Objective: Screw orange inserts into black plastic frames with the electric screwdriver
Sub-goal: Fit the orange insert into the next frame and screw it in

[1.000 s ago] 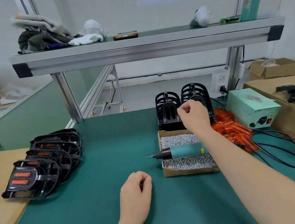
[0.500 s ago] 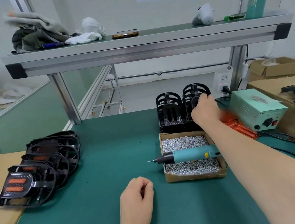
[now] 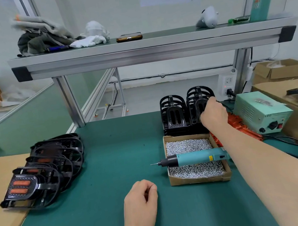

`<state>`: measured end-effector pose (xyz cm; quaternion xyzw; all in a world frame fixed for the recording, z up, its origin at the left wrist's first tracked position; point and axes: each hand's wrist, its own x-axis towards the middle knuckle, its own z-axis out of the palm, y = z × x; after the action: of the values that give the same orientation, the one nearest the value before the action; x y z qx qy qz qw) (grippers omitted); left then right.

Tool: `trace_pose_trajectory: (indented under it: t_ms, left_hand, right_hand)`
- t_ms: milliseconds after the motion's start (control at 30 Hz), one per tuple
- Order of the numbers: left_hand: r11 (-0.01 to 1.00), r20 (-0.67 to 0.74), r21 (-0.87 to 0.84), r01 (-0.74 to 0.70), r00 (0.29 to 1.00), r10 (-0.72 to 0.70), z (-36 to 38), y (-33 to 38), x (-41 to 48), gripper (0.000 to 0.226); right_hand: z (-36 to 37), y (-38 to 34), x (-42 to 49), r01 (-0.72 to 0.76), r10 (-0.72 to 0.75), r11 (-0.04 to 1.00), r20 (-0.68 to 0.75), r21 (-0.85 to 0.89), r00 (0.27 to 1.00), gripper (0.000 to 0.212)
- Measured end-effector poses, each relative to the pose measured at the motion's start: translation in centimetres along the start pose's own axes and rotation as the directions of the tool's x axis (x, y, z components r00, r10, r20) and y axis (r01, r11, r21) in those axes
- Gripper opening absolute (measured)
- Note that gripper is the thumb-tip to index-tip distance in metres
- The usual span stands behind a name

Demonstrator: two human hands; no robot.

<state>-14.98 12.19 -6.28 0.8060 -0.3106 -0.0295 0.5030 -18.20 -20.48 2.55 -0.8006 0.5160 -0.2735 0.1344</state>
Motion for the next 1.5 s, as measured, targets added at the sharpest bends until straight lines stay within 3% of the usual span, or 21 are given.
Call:
trace_pose_trajectory:
  t_ms: [300,567,933,1233,1500]
  left_hand:
    - [1.000,-0.002,-0.004,-0.001,1.000,0.001,-0.2,0.2,0.0,0.027]
    - [1.000,0.002,0.003,-0.008,1.000,0.008,-0.3,0.3,-0.1,0.027]
    - [0.999,0.013,-0.029,0.025,1.000,-0.025,-0.6,0.8,-0.1,0.024]
    - [0.986,0.035,-0.151,0.075,0.997,-0.071,-0.9,1.4,-0.5,0.022]
    - [0.897,0.084,-0.414,0.157,0.987,-0.135,-1.4,1.5,-0.4,0.022]
  right_hand:
    - [-0.5,0.2,-0.3,-0.055,0.071,0.968,-0.055,0.244,0.996,0.026]
    - [-1.3,-1.0,-4.0,0.054,-0.001,0.891,-0.117,0.450,0.993,0.027]
    - [-3.6,-3.4,-13.3,0.104,-0.081,0.637,-0.068,0.764,0.994,0.024]
    - [-2.6,-2.7,-20.2,0.003,-0.167,0.418,0.074,0.909,0.983,0.050]
    - [-1.2,-1.3,-25.1,-0.134,-0.236,0.174,0.173,0.976,0.956,0.023]
